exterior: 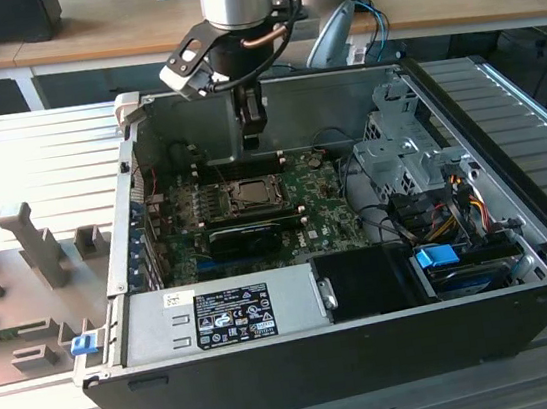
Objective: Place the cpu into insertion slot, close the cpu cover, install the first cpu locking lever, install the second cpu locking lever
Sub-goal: 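Install the first cpu locking lever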
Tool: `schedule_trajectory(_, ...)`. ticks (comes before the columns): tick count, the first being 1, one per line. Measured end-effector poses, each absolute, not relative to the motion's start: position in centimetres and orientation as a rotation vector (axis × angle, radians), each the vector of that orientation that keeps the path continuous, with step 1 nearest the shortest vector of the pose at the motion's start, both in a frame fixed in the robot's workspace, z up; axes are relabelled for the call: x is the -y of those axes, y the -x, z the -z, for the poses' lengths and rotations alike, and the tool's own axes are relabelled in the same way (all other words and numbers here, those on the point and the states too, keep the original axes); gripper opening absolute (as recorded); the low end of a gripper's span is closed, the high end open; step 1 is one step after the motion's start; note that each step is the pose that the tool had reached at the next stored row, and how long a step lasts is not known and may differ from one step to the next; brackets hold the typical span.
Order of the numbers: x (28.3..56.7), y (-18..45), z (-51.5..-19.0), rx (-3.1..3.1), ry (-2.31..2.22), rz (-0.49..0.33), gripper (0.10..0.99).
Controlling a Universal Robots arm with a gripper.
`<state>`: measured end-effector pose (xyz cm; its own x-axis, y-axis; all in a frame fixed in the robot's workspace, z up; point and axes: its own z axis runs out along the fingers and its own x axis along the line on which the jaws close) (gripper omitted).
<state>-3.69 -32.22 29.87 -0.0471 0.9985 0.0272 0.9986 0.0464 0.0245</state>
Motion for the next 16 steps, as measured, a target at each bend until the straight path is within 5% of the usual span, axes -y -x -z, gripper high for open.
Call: schedule_trajectory(16,32.22,3.69,-29.76,2.624,1.709,0.055,0.106)
